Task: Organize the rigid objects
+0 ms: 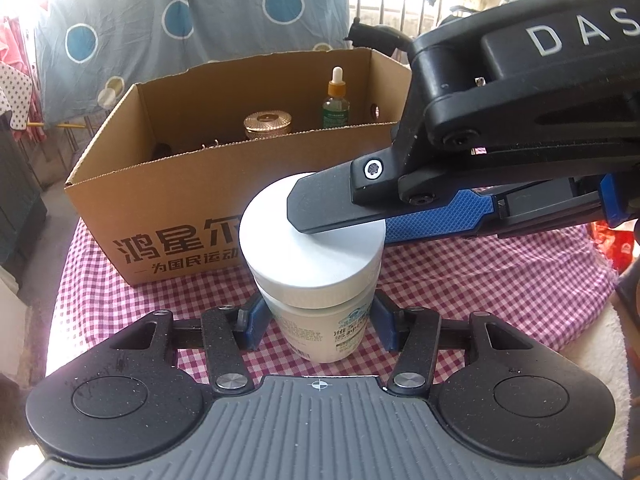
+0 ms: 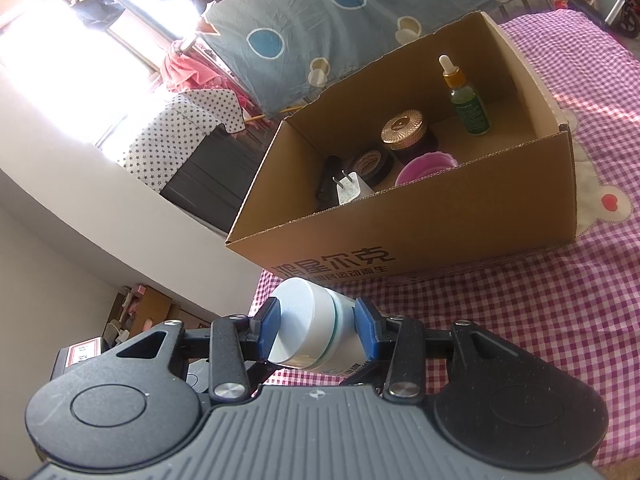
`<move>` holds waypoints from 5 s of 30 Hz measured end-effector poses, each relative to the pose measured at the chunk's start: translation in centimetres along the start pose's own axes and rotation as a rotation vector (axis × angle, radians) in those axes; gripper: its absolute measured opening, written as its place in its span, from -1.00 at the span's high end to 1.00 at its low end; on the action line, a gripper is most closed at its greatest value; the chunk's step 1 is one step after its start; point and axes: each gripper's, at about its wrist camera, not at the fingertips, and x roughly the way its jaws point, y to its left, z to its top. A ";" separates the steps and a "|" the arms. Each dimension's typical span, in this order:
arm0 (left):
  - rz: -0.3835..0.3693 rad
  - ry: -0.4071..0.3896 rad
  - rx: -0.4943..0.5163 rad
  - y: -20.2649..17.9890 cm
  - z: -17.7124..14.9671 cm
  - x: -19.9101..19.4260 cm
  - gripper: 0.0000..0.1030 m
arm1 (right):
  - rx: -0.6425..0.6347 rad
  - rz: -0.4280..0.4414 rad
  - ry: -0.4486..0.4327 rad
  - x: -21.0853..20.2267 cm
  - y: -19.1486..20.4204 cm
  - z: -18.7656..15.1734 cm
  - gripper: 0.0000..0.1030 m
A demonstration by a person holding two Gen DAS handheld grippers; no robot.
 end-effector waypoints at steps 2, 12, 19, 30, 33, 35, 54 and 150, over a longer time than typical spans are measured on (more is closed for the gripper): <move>0.002 -0.014 0.001 0.0 0.3 -0.6 -0.03 | -0.007 0.007 -0.008 -0.4 0.4 0.0 0.14; -0.013 -0.205 0.067 0.1 8.0 -5.7 -0.03 | -0.170 0.055 -0.180 -6.1 6.1 4.6 0.14; -0.112 -0.190 0.092 -1.1 14.6 -2.6 -0.02 | -0.216 -0.002 -0.249 -7.7 5.8 10.3 0.13; -0.190 0.084 0.072 -2.2 15.7 9.4 -0.02 | -0.041 -0.066 -0.122 -1.7 -5.1 14.6 0.13; -0.180 0.133 0.092 -2.0 15.8 11.2 -0.02 | -0.023 -0.065 -0.096 -0.8 -7.1 14.7 0.13; -0.172 0.157 0.108 -2.3 15.7 11.8 -0.02 | -0.021 -0.067 -0.084 -0.3 -7.8 14.8 0.13; -0.109 0.223 0.172 -3.0 16.3 13.3 -0.08 | -0.005 -0.084 -0.125 -0.3 -9.6 16.1 -0.06; 0.215 0.001 -0.212 5.9 8.6 -2.4 -0.98 | -0.235 -0.603 -0.194 -0.8 4.0 3.3 -1.00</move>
